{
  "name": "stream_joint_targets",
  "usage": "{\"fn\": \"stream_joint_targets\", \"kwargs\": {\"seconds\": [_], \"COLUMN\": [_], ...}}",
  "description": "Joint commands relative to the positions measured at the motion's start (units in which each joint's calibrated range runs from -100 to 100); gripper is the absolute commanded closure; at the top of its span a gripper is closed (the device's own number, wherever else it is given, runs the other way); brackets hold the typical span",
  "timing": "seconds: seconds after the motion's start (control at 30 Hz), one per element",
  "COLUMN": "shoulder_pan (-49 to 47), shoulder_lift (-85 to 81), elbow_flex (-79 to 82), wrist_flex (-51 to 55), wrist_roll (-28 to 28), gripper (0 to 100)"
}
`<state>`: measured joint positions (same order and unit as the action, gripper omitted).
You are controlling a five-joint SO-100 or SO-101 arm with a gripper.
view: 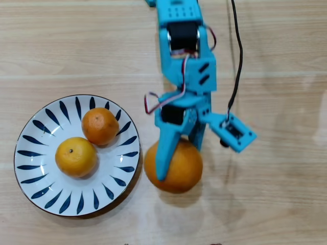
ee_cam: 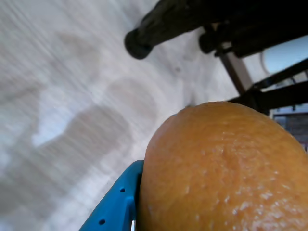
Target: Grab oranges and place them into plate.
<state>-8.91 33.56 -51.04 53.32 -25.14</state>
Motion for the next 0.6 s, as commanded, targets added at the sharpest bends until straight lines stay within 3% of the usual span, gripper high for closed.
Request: {"fn": "stream_joint_targets", "kwargs": {"seconds": [0.0, 0.17, 0.57], "shoulder_pan": [3.02, 8.26, 31.08], "shoulder_lift": [-14.2, -22.74, -32.97], "elbow_flex": [-2.69, 7.63, 32.53], "wrist_flex": [8.52, 12.48, 8.44], "wrist_roll": [0.99, 0.99, 3.71], "gripper": [79, 79, 79]}}
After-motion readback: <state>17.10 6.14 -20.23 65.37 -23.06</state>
